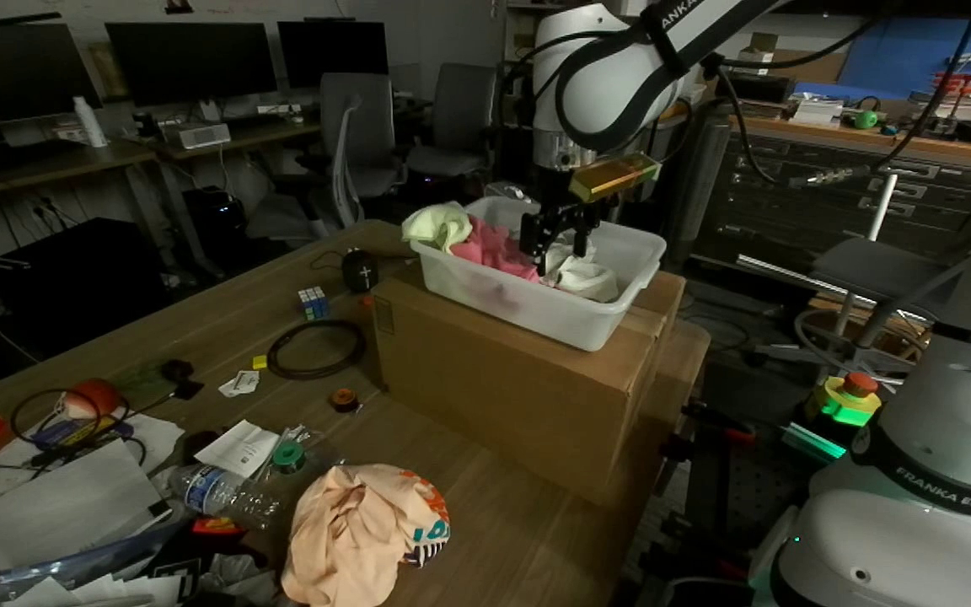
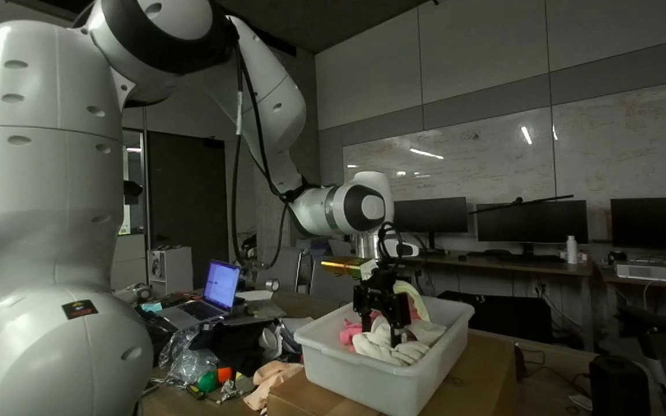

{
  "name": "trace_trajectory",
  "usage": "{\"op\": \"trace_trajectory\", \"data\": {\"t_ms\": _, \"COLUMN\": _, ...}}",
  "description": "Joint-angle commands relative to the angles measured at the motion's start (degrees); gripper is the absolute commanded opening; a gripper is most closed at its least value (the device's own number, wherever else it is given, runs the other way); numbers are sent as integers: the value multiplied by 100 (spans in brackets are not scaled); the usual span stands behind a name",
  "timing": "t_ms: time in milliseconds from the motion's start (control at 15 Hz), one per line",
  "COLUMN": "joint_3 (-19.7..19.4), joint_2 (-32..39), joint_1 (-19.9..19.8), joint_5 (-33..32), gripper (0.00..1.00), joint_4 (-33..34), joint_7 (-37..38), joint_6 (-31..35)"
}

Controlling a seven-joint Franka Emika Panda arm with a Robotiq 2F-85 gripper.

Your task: Pick up the clothes from the container and put them on the table.

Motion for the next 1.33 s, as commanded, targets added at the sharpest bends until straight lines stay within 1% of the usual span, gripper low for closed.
{"op": "trace_trajectory", "data": {"t_ms": 0, "joint_3": -59, "joint_2": 88, "joint_1": -25, "joint_5": -43, "gripper": 100, "joint_4": -116, "joint_7": 3, "joint_6": 440}}
{"op": "trace_trajectory", "data": {"t_ms": 67, "joint_3": -63, "joint_2": 115, "joint_1": -25, "joint_5": -31, "gripper": 100, "joint_4": -126, "joint_7": -4, "joint_6": 476}}
{"op": "trace_trajectory", "data": {"t_ms": 133, "joint_3": -65, "joint_2": 131, "joint_1": -25, "joint_5": -23, "gripper": 95, "joint_4": -139, "joint_7": -7, "joint_6": 507}}
{"op": "trace_trajectory", "data": {"t_ms": 200, "joint_3": -67, "joint_2": 140, "joint_1": -23, "joint_5": 2, "gripper": 73, "joint_4": -153, "joint_7": 12, "joint_6": 548}}
{"op": "trace_trajectory", "data": {"t_ms": 333, "joint_3": -64, "joint_2": 152, "joint_1": -15, "joint_5": 48, "gripper": 69, "joint_4": -147, "joint_7": -28, "joint_6": 556}}
{"op": "trace_trajectory", "data": {"t_ms": 533, "joint_3": -54, "joint_2": 118, "joint_1": -5, "joint_5": 68, "gripper": 43, "joint_4": -147, "joint_7": -32, "joint_6": 549}}
{"op": "trace_trajectory", "data": {"t_ms": 800, "joint_3": -46, "joint_2": 20, "joint_1": 0, "joint_5": 147, "gripper": 14, "joint_4": -182, "joint_7": -34, "joint_6": 621}}
{"op": "trace_trajectory", "data": {"t_ms": 867, "joint_3": -45, "joint_2": -27, "joint_1": 0, "joint_5": 165, "gripper": 5, "joint_4": -204, "joint_7": -29, "joint_6": 656}}
{"op": "trace_trajectory", "data": {"t_ms": 933, "joint_3": -43, "joint_2": -109, "joint_1": 1, "joint_5": 190, "gripper": 1, "joint_4": -281, "joint_7": -14, "joint_6": 745}}
{"op": "trace_trajectory", "data": {"t_ms": 1000, "joint_3": -41, "joint_2": -183, "joint_1": 2, "joint_5": 197, "gripper": 0, "joint_4": -320, "joint_7": 1, "joint_6": 791}}
{"op": "trace_trajectory", "data": {"t_ms": 1267, "joint_3": -9, "joint_2": -754, "joint_1": 6, "joint_5": 94, "gripper": 2, "joint_4": -694, "joint_7": 208, "joint_6": 1211}}
